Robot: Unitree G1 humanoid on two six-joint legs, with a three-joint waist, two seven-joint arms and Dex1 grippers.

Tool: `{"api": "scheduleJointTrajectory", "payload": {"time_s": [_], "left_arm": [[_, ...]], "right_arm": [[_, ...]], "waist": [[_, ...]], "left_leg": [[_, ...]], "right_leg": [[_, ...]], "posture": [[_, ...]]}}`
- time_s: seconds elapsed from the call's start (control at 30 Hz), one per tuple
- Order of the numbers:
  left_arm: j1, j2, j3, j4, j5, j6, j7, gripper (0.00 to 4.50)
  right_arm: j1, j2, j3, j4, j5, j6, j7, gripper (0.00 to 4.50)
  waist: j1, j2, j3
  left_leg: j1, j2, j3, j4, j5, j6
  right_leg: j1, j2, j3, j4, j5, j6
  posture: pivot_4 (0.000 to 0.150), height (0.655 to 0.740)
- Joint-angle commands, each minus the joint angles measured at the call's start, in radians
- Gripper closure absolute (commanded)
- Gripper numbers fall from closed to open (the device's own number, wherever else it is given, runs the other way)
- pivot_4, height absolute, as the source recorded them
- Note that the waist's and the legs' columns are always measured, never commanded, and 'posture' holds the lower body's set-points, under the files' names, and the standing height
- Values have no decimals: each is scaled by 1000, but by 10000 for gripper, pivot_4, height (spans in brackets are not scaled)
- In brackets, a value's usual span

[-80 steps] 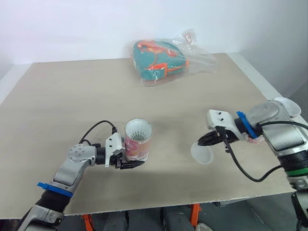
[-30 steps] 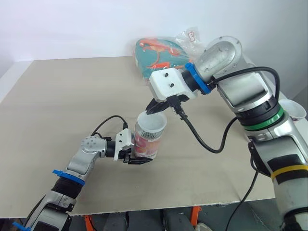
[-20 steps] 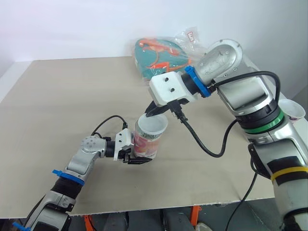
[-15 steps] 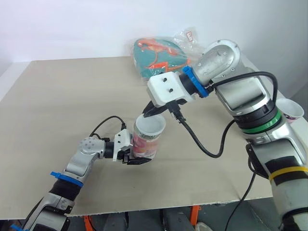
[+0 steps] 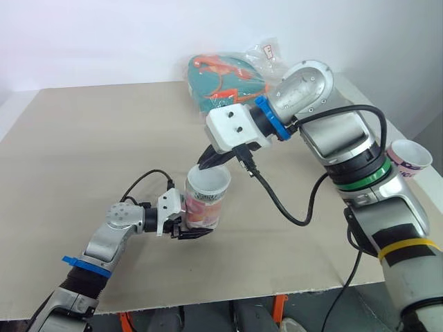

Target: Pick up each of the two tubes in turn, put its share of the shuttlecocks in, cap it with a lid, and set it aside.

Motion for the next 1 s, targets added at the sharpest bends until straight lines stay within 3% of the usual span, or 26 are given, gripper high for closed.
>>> {"api": "scheduleJointTrajectory", "payload": {"time_s": [0.03, 0.5, 1.0], "left_arm": [[8, 13, -4, 23, 23, 18, 11, 14153], [-66, -69, -36, 67, 19, 41, 5, 14153], [-38, -43, -29, 60, 26, 36, -20, 14153]], "right_arm": [[-29, 2, -34, -7, 5, -16, 12, 44295], [-37, -17, -32, 28, -29, -51, 13, 44295], [-6, -76, -30, -46, -30, -63, 41, 44295]], "waist": [[-1, 0, 0], [1, 0, 0], [-1, 0, 0]], "left_leg": [[0, 0, 0, 0, 0, 0], [-1, -2, -1, 1, 0, 0], [-1, -1, -1, 0, 0, 0]], "right_leg": [[0, 0, 0, 0, 0, 0], [1, -1, 0, 0, 0, 2], [0, -1, 0, 0, -1, 2]], "posture": [[1500, 7387], [1500, 7387], [1500, 7387]]}}
